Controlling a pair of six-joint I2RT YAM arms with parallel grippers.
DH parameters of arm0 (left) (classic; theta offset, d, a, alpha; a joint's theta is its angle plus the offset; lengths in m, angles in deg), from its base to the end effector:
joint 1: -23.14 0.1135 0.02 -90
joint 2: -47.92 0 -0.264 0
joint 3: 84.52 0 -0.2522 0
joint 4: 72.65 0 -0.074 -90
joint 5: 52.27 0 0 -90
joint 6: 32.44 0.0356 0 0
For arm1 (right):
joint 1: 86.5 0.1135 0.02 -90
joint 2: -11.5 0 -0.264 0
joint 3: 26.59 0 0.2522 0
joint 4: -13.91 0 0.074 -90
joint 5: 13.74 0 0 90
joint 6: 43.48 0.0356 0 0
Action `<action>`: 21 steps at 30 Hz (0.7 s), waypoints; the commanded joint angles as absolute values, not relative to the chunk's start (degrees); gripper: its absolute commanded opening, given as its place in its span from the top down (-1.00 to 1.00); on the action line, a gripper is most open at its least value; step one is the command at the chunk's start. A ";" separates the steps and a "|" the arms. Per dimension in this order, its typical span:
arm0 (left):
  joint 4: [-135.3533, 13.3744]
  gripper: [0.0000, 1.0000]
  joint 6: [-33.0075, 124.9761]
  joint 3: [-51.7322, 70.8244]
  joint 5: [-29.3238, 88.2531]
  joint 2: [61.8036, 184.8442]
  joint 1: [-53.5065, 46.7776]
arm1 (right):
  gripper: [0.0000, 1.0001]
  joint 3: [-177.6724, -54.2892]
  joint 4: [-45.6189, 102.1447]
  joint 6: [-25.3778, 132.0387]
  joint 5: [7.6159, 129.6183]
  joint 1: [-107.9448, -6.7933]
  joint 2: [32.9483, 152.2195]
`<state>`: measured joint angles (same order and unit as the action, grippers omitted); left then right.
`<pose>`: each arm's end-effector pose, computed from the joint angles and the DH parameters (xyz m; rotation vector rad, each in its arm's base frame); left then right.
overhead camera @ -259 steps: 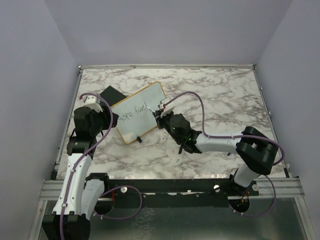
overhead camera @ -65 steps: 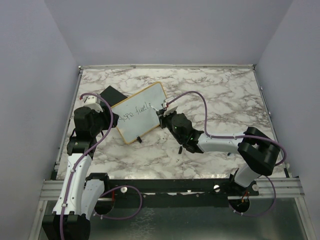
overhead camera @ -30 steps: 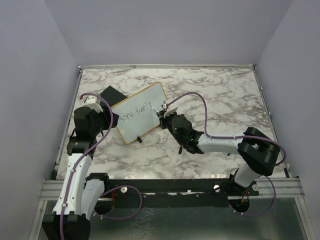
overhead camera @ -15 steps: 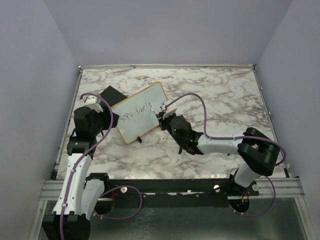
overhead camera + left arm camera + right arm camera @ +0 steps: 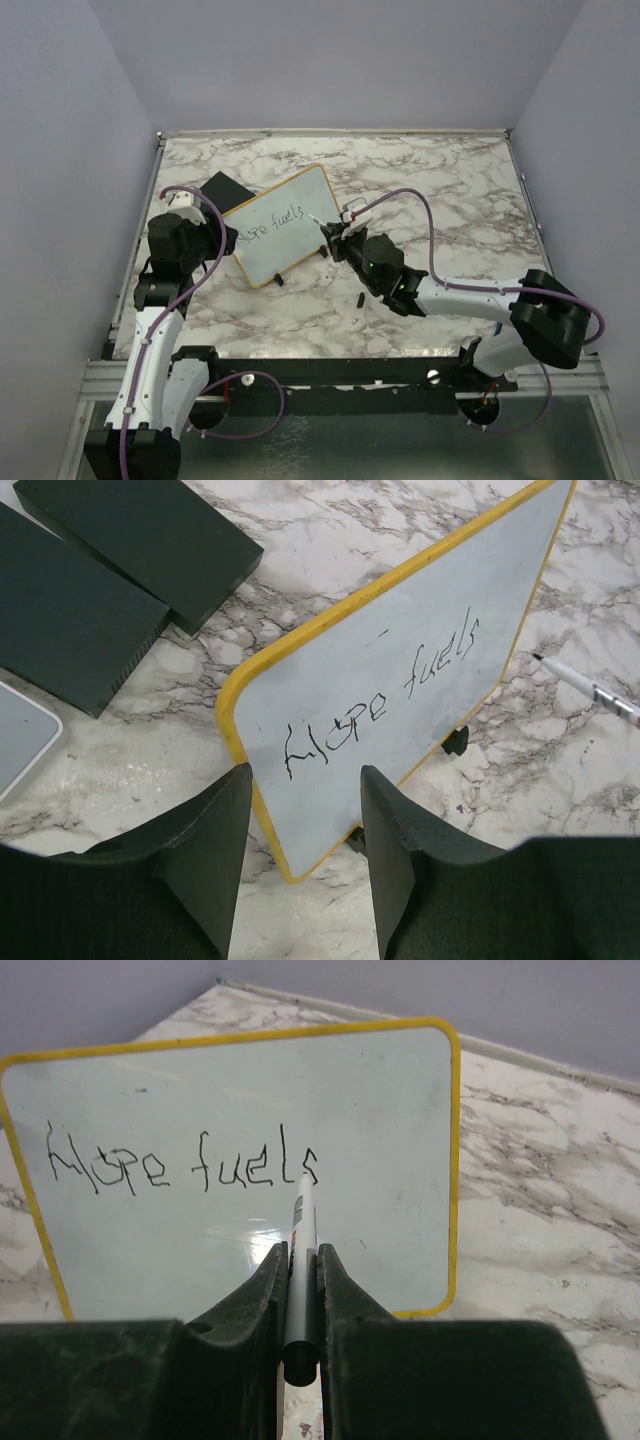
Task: Write a sentence on the whiteboard
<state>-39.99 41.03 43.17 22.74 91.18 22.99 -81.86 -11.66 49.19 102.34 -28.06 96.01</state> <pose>0.1761 -0.0097 0.2907 -0.1138 1.9922 -0.4475 0.1811 0.2650 0.2463 -0.4437 1.5861 0.4464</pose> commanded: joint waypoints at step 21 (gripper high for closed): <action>-41.14 0.01 40.95 43.75 22.32 90.86 22.61 | 0.99 -80.24 -9.48 45.06 99.92 -30.44 88.98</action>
<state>-39.99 41.03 43.17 22.74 91.21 22.99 -81.16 -9.68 46.40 101.99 -29.13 89.83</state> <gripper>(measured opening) 0.496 0.134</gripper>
